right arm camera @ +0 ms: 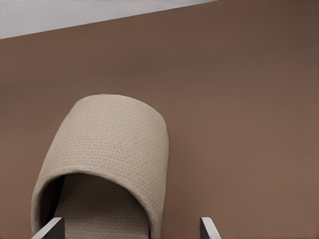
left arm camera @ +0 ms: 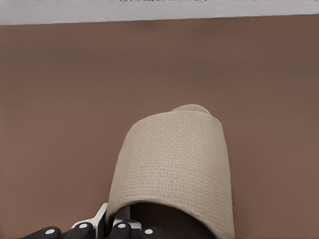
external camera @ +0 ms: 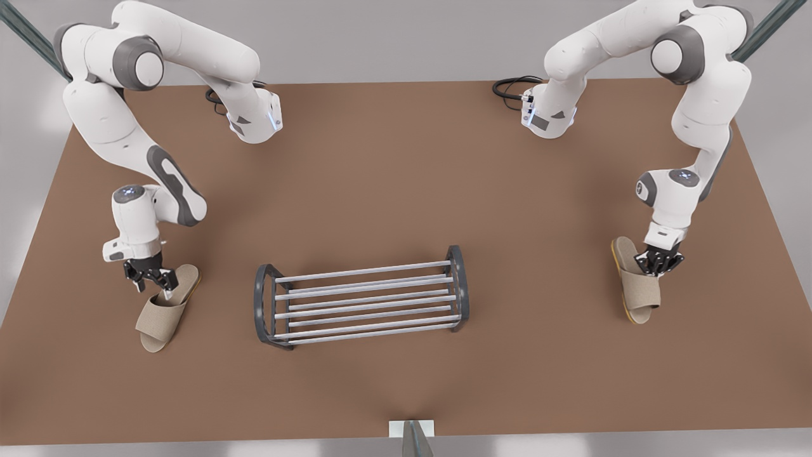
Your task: Place the right shoe on the shoe rack with the right arm, and place the left shoe on the shoe rack with the left arm
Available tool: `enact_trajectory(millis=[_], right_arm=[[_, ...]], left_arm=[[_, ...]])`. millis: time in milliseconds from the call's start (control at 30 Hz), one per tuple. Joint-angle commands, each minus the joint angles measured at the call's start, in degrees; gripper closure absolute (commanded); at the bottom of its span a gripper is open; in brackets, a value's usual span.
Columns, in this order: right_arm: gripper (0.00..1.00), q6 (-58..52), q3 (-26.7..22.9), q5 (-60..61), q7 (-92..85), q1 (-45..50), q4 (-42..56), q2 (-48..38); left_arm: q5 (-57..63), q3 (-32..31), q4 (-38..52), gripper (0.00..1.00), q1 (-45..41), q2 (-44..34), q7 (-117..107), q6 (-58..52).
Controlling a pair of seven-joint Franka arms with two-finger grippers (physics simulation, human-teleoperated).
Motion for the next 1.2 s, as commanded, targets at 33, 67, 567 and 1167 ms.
enact_trajectory(millis=[33, 67, 567, 1167], right_arm=[[0.0, -0.02, -0.05, 0.21, -0.83, -0.05, 1.56, 1.51], [0.0, -0.02, 0.03, 0.29, -0.83, -0.05, 1.91, 1.68], [0.0, -0.02, 0.03, 3.72, -0.66, 1.97, 2.27, 2.83], [0.0, -0.02, 0.38, -1.91, -0.22, -2.69, 4.81, 4.23]], left_arm=[[-0.6, -0.23, 0.81, 0.79, 1.42, -0.88, -0.32, -0.05], [-0.6, -0.32, 0.81, 0.79, 1.95, -1.67, -0.85, -0.05], [-0.6, -41.01, 27.17, 0.79, -3.48, -23.83, -54.28, -68.87], [14.96, 0.03, 66.73, 0.79, -73.9, 5.44, -78.55, -101.83]])
